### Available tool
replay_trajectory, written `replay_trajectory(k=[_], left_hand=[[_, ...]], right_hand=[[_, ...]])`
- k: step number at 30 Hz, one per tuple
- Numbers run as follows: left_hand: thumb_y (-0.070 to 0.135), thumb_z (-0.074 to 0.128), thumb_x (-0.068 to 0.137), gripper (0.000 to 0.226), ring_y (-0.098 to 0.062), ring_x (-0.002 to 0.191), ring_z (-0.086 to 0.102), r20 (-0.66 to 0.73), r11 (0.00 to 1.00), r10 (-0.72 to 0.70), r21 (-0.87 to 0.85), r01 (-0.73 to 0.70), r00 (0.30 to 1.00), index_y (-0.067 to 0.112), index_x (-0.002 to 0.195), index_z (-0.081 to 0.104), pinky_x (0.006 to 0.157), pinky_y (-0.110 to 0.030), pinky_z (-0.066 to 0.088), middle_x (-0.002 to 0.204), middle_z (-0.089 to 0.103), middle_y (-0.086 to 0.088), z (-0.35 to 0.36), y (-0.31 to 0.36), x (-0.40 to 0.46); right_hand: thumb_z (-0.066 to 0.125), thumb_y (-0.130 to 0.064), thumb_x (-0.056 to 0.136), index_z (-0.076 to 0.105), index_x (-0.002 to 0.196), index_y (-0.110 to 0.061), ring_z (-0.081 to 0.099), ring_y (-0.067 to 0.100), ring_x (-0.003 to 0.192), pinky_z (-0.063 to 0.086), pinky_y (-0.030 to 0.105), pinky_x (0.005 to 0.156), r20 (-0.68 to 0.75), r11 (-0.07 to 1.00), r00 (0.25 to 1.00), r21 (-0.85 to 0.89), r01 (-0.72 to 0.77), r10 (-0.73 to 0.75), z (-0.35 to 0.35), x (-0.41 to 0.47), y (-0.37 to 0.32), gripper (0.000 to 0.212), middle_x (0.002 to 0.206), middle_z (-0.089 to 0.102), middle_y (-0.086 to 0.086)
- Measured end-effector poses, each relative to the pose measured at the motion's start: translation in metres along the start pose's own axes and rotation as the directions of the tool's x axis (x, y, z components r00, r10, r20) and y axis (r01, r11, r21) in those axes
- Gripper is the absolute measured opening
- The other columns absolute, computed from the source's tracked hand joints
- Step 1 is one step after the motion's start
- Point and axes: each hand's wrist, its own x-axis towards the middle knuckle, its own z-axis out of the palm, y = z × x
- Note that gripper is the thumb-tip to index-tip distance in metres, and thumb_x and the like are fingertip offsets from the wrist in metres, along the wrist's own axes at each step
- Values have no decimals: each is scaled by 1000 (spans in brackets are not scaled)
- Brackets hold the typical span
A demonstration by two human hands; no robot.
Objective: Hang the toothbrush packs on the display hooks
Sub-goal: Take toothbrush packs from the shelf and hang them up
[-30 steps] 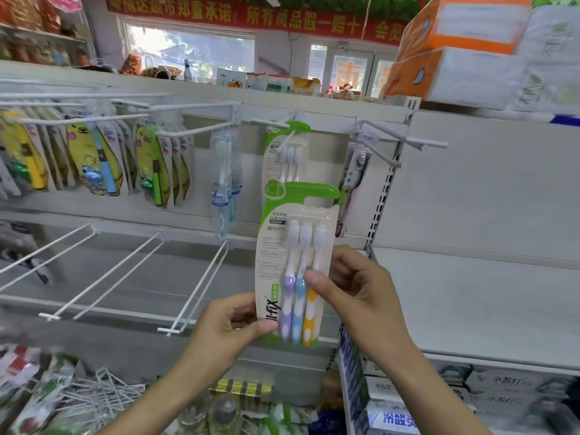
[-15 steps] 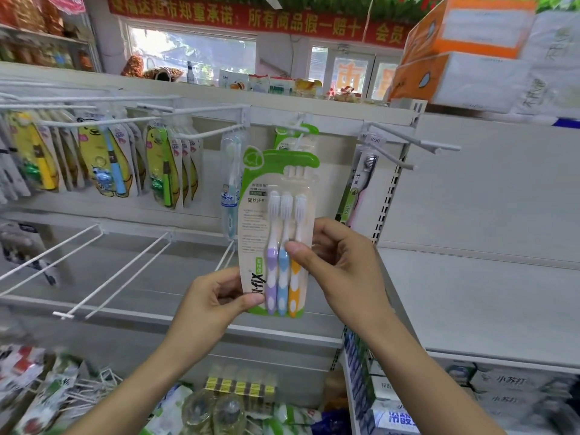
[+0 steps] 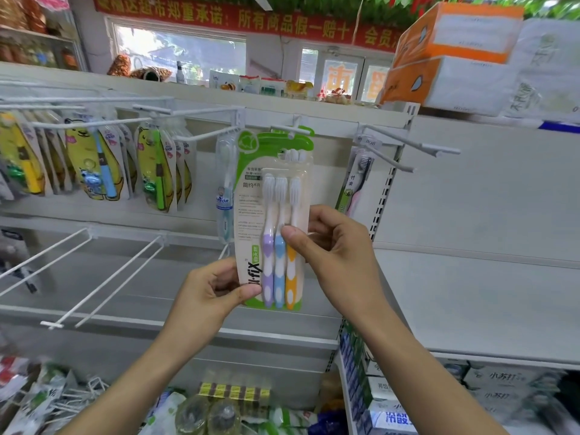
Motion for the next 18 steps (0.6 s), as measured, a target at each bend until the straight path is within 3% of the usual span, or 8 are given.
replay_trajectory(k=[3,8,13,18], left_hand=[[9,79,79,37,-25,103,72,11,1000,-15,23,15,1000,15,115,71,87,-38,58,108,76,-4,-4,-5,9],[-5,68,85,36,-19,94,73,34,996,-58,75,55,998,14,115,70,72,-23,56,103,77,-3,-5,-14,36],[-2,68,87,32,-23,96,73,71,986,-98,141,87,993,17,114,70,76,-30,58,104,77,-2,-8,-30,74],[0,68,89,29,-20,92,73,91,966,-106,244,81,990,22,108,70,77,-36,59,98,78,2,-9,-41,113]], right_hand=[[71,-13,92,73,105,-11,73,12,83,58,28,74,-14,1000,1000,-5,-7,7,1,8,7,14,93,77,-2],[70,-12,92,73,105,-13,74,16,86,61,43,77,-66,998,996,3,-57,57,2,28,26,13,93,77,0],[70,-14,91,72,101,-17,74,17,88,60,50,79,-99,994,991,-44,-100,95,-1,56,51,11,94,77,-1],[68,-14,91,69,96,-20,72,9,84,61,40,76,-122,987,989,-127,-96,80,0,84,68,7,92,75,-5]])
